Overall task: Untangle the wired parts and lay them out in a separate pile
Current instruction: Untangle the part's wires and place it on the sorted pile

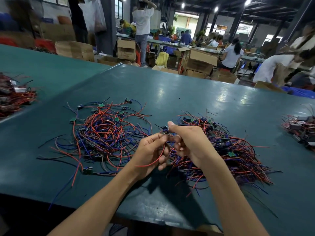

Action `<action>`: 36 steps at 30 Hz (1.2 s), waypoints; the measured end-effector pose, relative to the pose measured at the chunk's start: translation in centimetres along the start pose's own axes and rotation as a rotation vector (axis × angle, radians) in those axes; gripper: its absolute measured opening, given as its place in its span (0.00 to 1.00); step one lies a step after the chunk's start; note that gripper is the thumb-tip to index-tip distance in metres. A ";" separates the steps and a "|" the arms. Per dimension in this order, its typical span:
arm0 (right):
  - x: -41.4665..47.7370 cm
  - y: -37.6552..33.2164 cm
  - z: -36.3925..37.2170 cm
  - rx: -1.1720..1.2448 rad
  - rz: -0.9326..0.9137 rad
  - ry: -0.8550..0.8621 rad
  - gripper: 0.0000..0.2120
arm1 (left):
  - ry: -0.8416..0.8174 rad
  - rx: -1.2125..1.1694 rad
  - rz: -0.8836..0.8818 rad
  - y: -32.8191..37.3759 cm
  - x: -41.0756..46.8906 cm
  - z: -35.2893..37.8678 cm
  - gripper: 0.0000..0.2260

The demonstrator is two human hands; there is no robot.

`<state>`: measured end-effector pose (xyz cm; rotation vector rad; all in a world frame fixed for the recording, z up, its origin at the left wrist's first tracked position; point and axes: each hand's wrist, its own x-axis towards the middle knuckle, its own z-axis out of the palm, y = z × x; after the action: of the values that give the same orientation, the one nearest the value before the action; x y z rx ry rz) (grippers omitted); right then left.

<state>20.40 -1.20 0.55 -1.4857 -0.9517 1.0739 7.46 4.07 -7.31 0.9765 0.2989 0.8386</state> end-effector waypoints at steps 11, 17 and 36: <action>0.4 1.6 -2.3 0.211 0.048 -0.216 0.13 | -0.109 0.081 -0.034 0.4 -0.8 0.1 0.07; 0.0 2.6 -3.0 0.520 0.045 -0.302 0.15 | -0.190 0.093 -0.067 0.4 -1.0 0.1 0.10; 0.1 2.8 -3.0 0.797 0.097 -0.378 0.12 | -0.199 0.088 -0.097 0.3 -1.0 0.0 0.09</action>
<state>23.39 -2.43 -1.95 -0.6864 -0.5778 1.6010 6.70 3.43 -7.18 1.1100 0.2116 0.6383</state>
